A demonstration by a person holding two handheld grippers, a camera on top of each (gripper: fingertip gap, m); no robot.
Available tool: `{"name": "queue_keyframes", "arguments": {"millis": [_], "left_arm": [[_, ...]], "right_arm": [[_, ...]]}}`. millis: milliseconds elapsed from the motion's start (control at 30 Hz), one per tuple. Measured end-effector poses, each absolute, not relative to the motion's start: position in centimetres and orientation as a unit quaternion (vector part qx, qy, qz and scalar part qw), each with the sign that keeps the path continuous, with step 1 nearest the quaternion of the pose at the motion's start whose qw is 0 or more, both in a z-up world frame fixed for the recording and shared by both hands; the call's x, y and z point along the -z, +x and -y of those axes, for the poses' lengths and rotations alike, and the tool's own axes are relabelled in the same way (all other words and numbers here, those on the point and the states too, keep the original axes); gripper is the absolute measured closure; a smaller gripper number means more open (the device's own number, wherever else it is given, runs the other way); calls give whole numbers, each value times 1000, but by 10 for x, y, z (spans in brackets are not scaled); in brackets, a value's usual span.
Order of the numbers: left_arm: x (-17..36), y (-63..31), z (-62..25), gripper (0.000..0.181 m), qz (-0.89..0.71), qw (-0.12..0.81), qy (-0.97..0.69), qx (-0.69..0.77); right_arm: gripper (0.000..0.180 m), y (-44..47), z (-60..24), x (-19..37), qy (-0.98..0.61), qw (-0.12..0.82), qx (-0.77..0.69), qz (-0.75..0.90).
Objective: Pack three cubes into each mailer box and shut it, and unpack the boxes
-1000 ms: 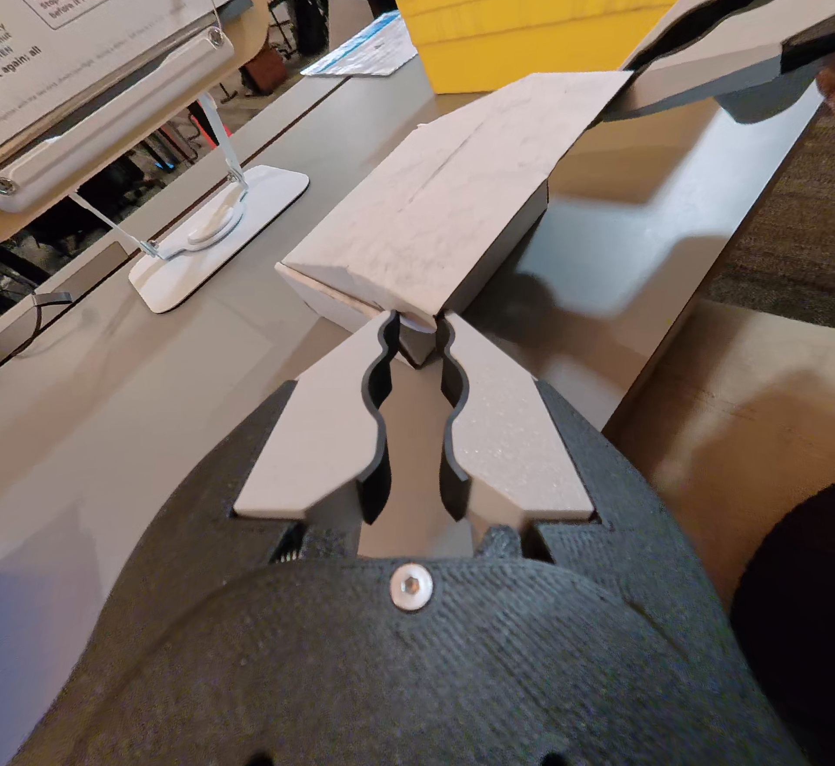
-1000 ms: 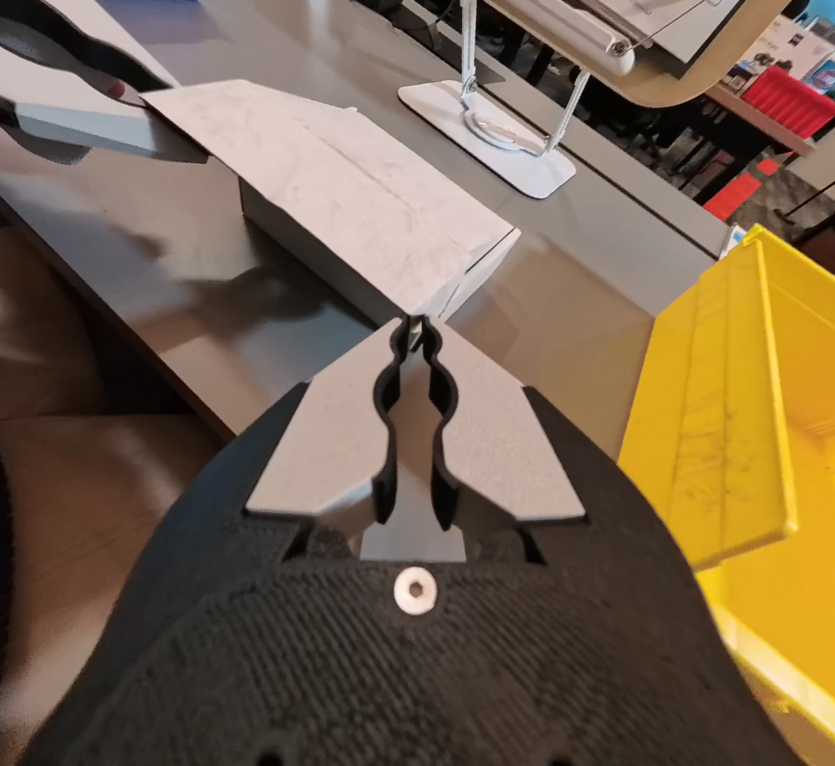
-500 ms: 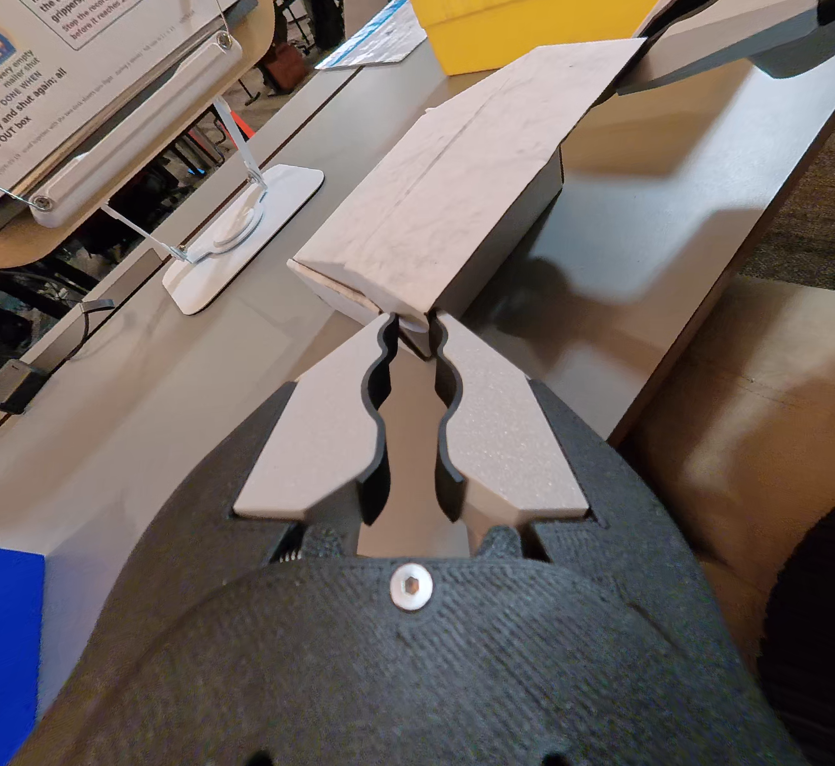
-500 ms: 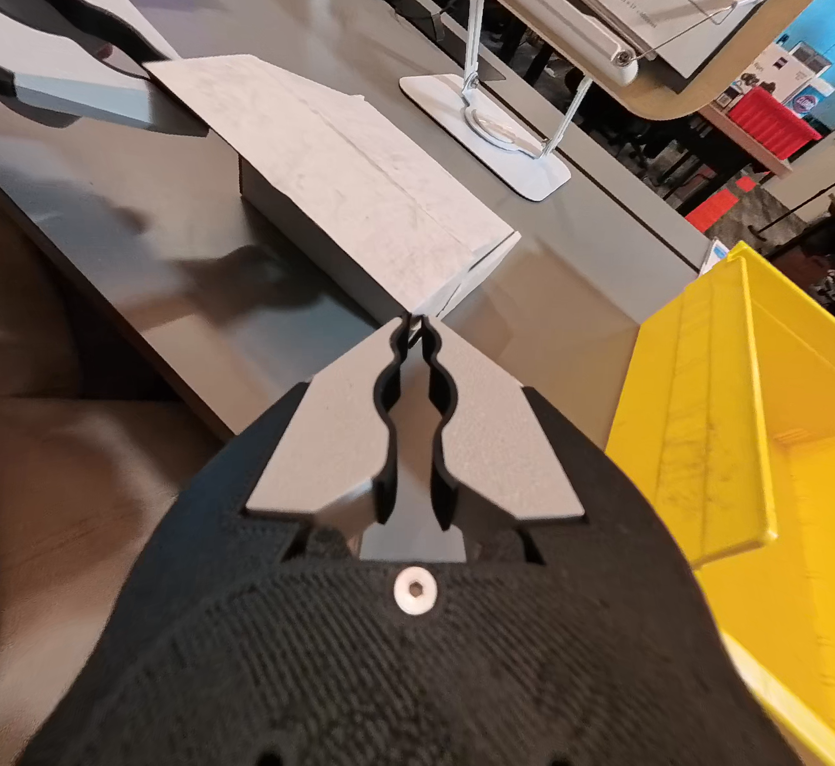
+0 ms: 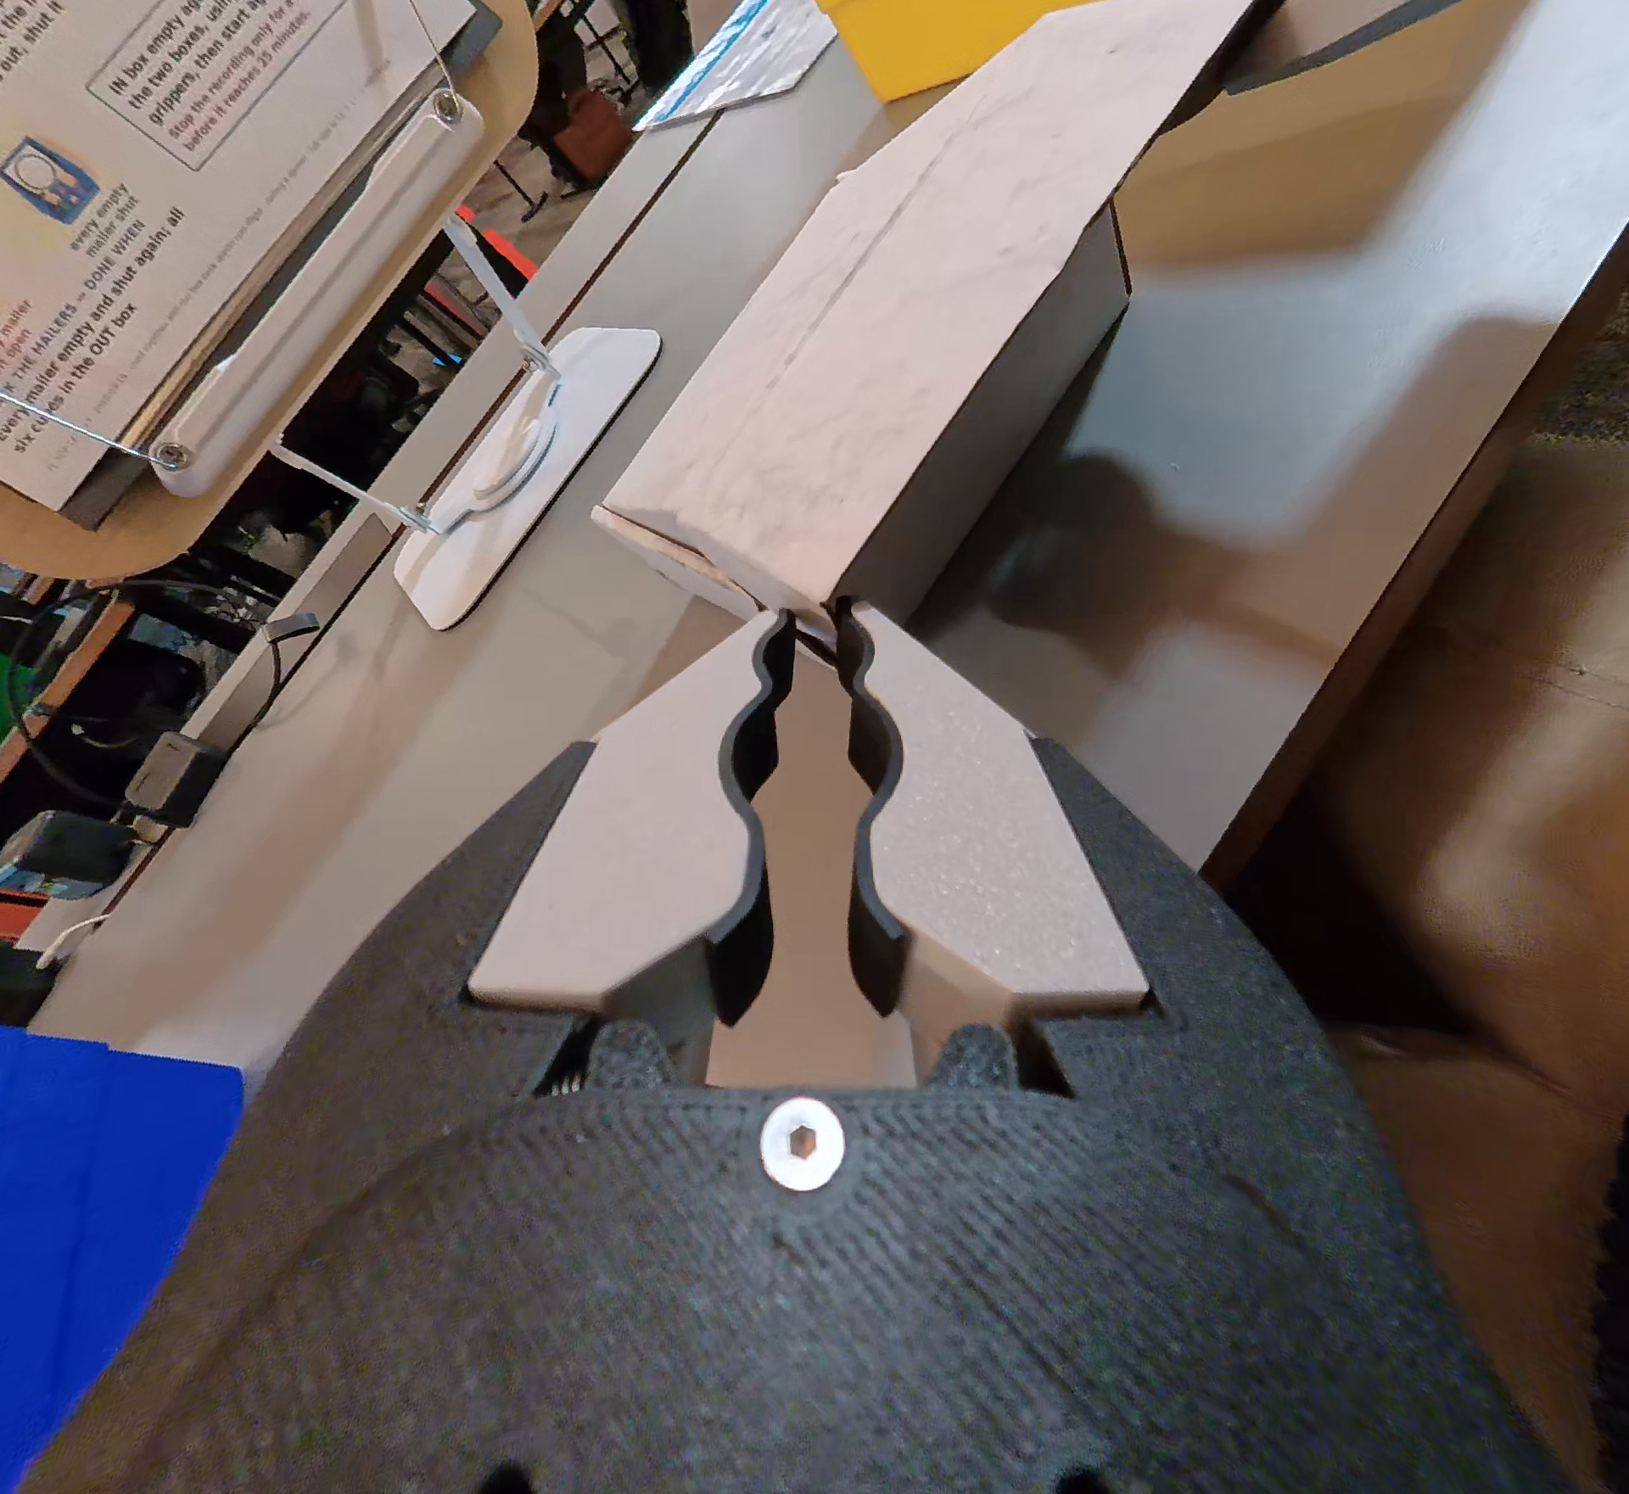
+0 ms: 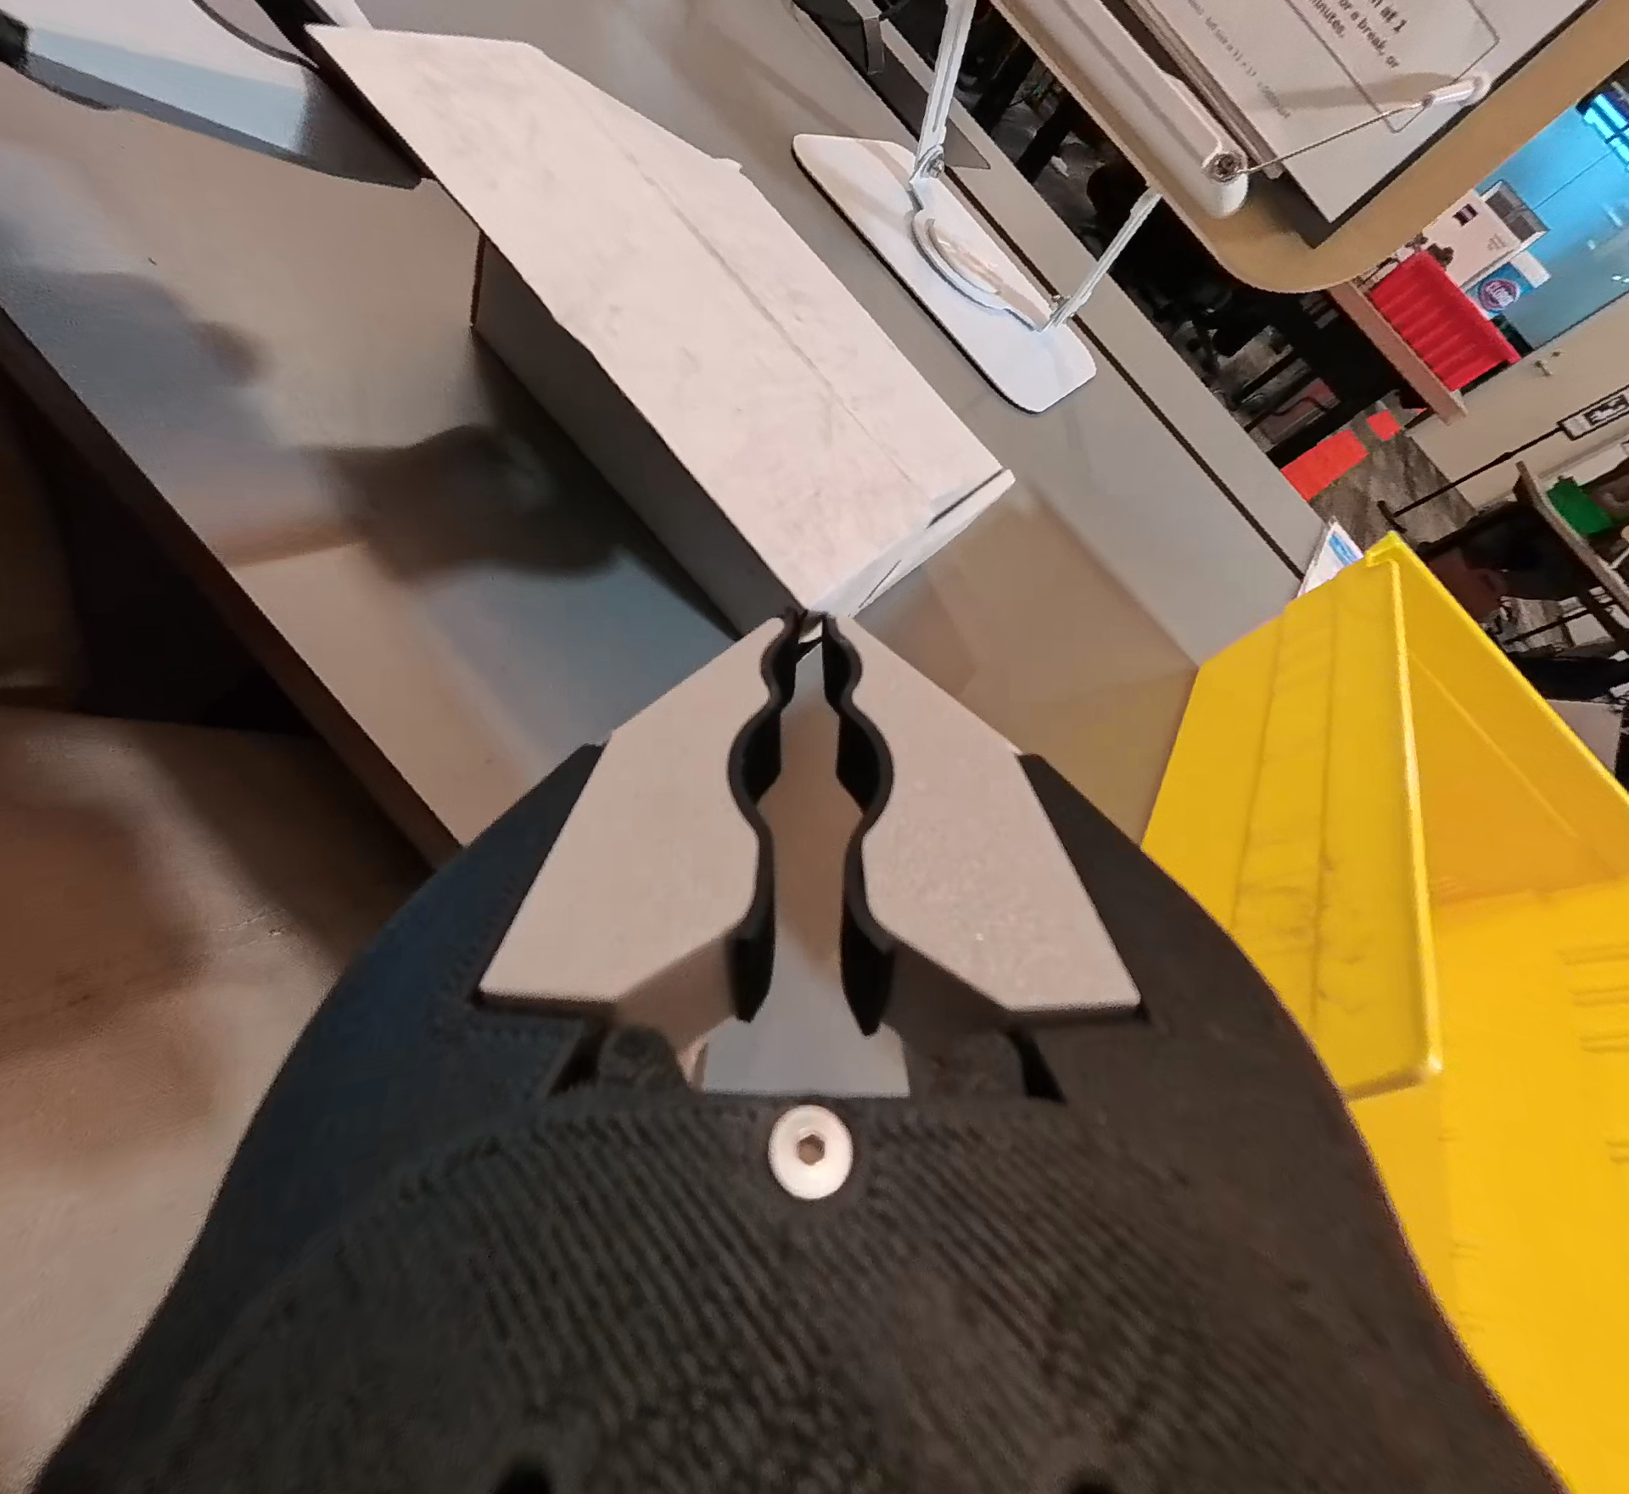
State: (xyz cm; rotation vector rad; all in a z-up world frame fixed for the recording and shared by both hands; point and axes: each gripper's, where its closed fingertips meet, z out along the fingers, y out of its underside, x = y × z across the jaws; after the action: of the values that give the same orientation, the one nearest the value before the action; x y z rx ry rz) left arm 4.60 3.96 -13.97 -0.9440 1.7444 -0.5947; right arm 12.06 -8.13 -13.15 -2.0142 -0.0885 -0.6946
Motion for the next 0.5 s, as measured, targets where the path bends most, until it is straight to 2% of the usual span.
{"name": "queue_keyframes", "arguments": {"millis": [433,500], "left_arm": [[146,46,-39,175,-732,505,-390,240],[145,47,-40,172,-725,508,-395,245]], "right_arm": [[175,121,81,133,-824,475,305,46],[170,124,82,132,-820,468,326,53]]}}
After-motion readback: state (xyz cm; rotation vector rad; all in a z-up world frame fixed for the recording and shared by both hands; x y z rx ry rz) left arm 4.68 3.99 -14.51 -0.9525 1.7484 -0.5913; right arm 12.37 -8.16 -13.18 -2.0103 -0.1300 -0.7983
